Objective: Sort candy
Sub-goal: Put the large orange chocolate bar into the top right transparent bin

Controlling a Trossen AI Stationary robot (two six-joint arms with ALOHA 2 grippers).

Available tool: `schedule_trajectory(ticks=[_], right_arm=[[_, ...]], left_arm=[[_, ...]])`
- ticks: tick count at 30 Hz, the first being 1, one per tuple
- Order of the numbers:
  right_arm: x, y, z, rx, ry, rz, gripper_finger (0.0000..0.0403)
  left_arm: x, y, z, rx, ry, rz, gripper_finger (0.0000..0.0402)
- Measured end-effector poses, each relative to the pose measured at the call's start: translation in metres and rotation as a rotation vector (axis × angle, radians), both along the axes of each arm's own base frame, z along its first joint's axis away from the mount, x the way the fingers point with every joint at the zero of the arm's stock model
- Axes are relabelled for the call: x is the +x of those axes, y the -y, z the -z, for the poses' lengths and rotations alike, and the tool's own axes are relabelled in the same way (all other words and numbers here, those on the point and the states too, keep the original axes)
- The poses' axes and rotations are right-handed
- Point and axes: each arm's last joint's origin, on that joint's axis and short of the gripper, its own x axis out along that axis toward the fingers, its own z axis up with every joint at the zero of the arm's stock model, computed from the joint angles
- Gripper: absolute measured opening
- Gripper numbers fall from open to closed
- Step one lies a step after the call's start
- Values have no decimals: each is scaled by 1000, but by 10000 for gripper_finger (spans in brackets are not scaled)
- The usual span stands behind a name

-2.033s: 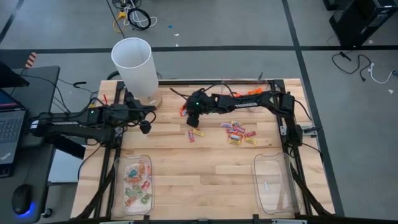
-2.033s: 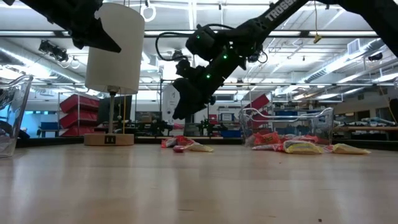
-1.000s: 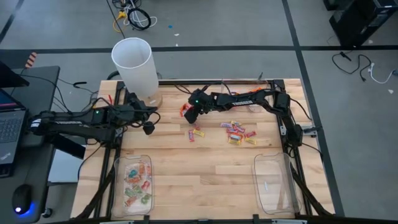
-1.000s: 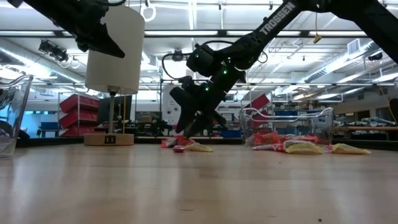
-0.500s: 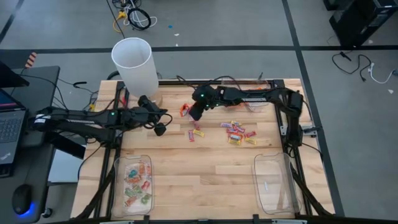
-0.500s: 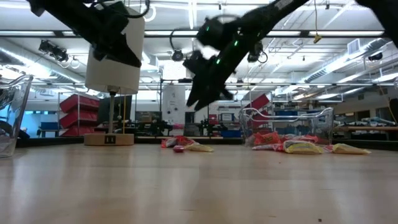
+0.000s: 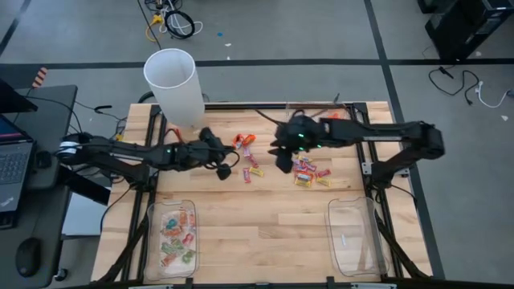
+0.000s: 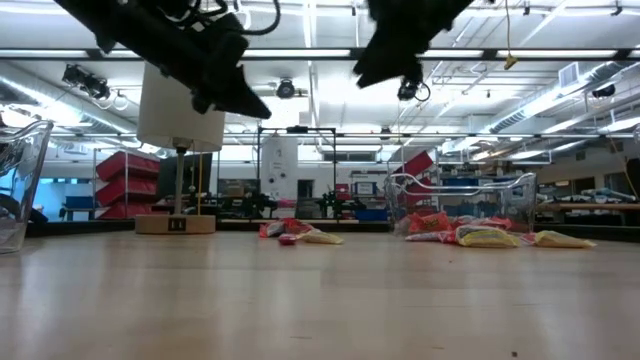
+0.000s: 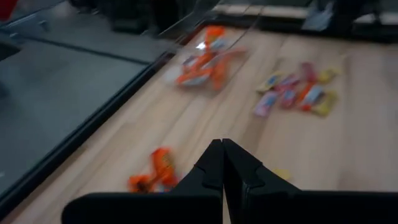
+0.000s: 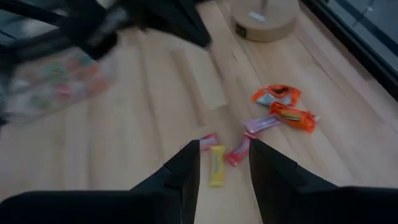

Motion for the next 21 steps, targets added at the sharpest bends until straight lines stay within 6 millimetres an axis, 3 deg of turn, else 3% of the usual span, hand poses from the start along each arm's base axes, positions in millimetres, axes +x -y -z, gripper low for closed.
schedule_trajectory(ticks=[10,15,21], right_arm=[[-52,-27,-8,-48,89,47,123],[-61,-29,0,-62,120,53,123],[-60,-29,6,-90,137,38,123]], left_arm=[[34,-2,31,-26,44,14,0],[46,-16,50,-76,33,-55,0],[75,-31,48,-103,-30,-82,0]])
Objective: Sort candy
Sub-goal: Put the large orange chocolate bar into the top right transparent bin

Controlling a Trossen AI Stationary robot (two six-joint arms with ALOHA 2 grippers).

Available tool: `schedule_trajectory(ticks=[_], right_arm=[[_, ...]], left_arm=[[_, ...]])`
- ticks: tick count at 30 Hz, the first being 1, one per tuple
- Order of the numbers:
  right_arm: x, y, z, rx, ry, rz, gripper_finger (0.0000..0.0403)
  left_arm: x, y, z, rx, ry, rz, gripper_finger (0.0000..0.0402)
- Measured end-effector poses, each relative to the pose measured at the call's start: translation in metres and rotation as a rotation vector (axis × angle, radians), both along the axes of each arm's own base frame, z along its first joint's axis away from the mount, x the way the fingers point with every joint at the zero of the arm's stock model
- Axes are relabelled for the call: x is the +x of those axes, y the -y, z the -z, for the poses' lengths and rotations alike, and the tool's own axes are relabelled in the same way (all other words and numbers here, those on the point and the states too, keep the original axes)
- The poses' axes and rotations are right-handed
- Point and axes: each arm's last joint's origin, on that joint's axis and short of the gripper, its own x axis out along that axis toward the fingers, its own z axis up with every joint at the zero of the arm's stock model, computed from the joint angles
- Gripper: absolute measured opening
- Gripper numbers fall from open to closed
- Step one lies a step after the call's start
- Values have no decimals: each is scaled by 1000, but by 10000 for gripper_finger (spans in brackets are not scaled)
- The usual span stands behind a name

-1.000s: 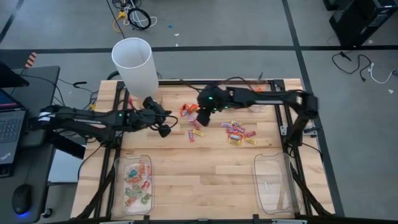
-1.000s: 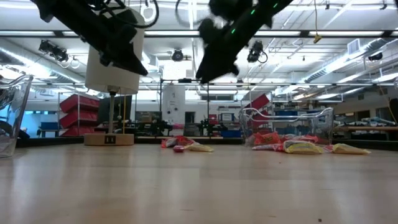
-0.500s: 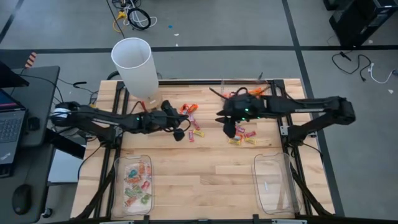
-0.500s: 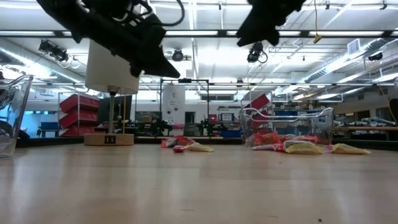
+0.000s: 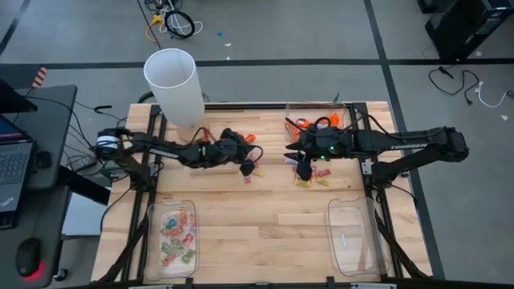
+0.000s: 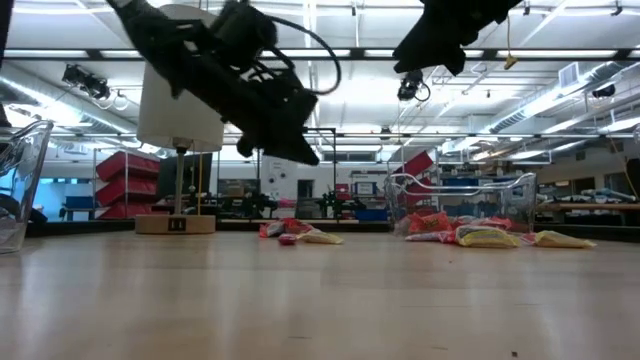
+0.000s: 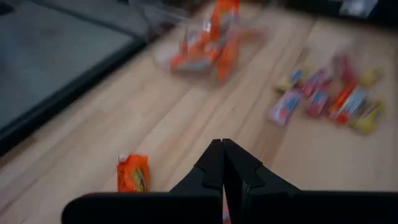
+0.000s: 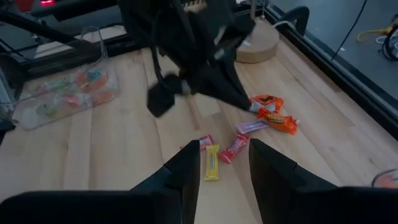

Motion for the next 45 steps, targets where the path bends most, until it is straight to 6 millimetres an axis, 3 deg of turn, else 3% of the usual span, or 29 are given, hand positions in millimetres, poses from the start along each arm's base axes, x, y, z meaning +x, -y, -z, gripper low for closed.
schedule_trajectory(ticks=[9,22,37,45], right_arm=[[0,0,0,-17,-2,-11,122],[0,-1,-1,-8,5,-13,119],[0,-2,-1,0,5,-15,119],[0,-2,-1,5,7,-12,119]], left_arm=[[15,-29,6,-58,-313,-78,0],[19,-73,4,-236,-306,-52,12],[20,-80,7,-266,-270,-83,115],[20,-74,8,-230,-296,-133,127]])
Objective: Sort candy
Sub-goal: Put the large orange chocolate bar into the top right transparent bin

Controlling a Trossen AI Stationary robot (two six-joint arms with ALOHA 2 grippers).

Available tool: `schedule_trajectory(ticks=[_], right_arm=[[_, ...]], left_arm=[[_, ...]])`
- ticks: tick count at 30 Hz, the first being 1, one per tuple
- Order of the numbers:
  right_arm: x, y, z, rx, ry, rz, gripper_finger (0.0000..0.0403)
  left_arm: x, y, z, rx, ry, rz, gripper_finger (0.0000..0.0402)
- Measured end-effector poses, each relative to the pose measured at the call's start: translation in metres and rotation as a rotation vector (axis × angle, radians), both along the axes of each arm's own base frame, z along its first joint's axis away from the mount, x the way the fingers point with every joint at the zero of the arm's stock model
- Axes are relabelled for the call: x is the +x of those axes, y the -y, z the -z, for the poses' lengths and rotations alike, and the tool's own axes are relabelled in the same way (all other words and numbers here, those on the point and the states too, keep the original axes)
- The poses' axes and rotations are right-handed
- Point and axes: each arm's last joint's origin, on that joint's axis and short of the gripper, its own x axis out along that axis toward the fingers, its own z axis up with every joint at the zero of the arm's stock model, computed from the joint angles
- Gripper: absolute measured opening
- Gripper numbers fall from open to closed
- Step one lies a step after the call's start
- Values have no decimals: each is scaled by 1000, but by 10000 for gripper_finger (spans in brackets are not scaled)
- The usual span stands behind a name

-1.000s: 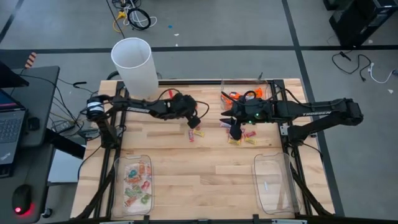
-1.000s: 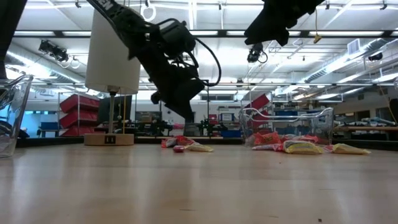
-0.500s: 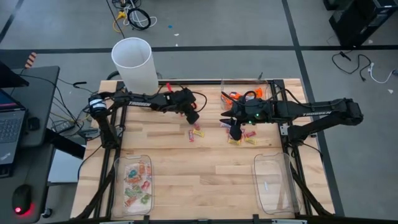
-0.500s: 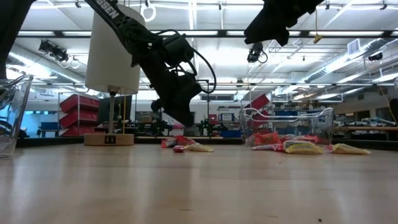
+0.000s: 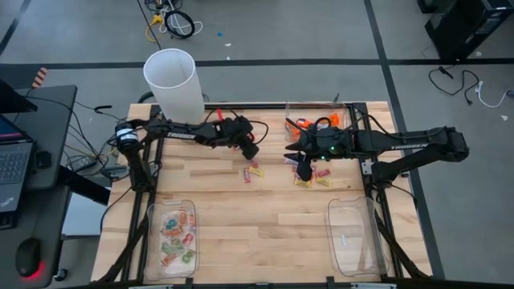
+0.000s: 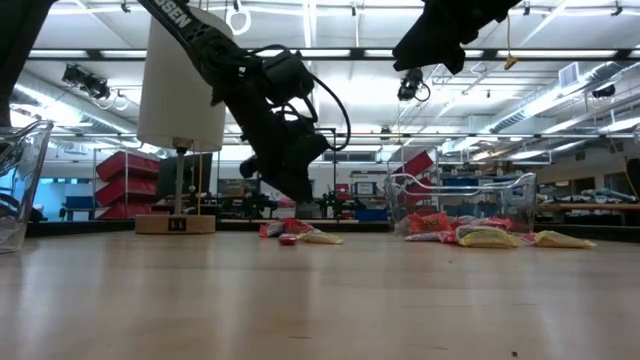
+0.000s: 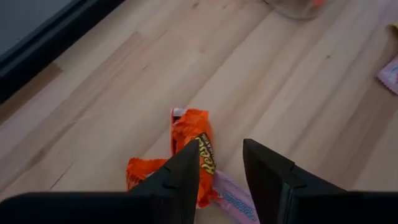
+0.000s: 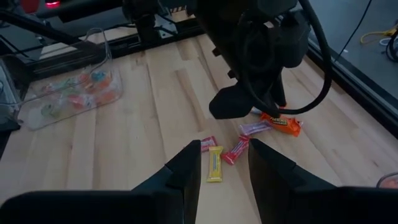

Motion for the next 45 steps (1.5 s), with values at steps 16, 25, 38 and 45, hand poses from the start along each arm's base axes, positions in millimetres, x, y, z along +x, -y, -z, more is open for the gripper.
schedule_trajectory(ticks=[16,25,38,45], right_arm=[[1,0,-1,4,13,0,119],[1,0,-2,4,28,1,119],[3,0,-6,3,67,1,119],[3,0,-6,2,68,1,119]], left_arm=[[7,2,31,21,-94,-31,127],[6,1,30,41,-98,-40,127],[-3,5,44,40,-112,-38,127],[0,12,44,68,-134,30,101]])
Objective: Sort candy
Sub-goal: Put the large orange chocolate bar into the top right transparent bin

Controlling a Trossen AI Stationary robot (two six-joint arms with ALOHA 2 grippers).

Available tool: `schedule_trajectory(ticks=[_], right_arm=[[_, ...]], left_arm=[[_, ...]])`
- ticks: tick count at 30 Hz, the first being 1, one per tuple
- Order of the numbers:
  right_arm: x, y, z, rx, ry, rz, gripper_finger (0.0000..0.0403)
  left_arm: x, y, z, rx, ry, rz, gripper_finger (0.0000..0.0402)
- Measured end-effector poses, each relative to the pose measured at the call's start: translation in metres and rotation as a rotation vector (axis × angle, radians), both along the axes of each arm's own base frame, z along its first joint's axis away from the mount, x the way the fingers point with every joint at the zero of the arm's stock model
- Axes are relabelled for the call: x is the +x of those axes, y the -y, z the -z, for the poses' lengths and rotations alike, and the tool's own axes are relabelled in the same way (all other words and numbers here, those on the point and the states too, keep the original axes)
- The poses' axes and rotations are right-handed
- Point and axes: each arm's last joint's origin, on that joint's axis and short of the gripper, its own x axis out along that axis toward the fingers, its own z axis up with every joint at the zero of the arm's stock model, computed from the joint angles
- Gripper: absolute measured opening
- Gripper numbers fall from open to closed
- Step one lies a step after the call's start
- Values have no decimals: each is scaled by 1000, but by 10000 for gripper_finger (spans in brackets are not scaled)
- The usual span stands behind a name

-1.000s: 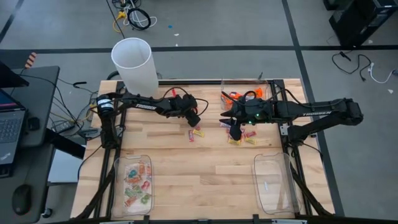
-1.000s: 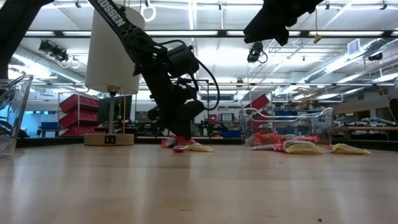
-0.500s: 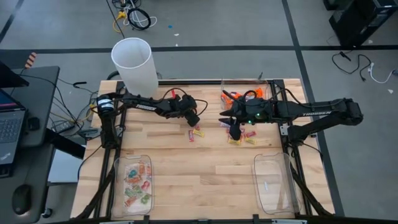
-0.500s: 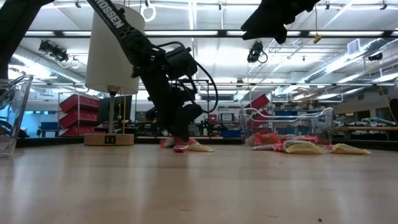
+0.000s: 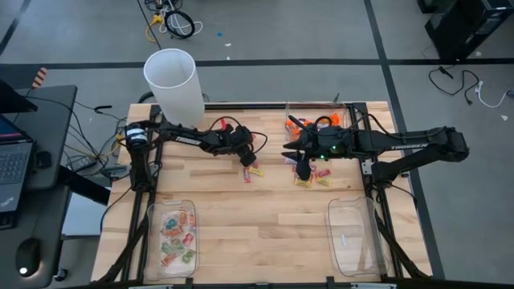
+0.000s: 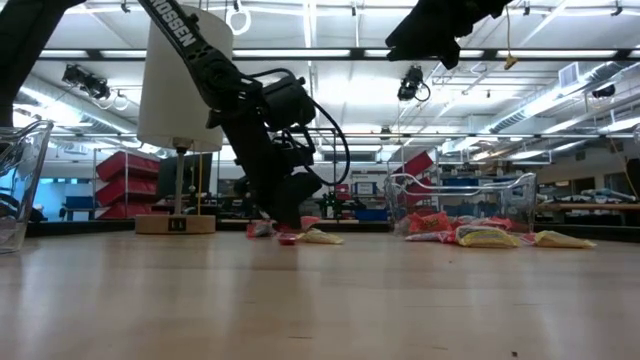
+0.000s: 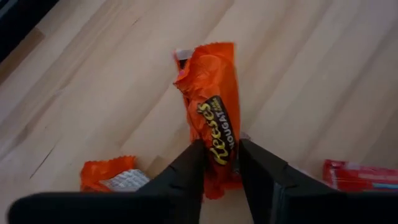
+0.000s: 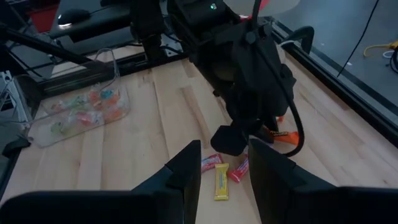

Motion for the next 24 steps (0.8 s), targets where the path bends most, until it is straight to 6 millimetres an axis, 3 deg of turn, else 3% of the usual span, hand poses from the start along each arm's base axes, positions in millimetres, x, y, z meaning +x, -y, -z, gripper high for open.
schedule_trajectory(ticks=[10,19,24], right_arm=[[0,0,0,2,0,1,119],[-2,-3,4,17,-43,10,119],[-5,-10,7,-39,-78,113,119]], left_arm=[[4,7,-1,26,2,58,19],[11,19,-3,109,-11,163,14],[18,31,-7,165,1,255,13]])
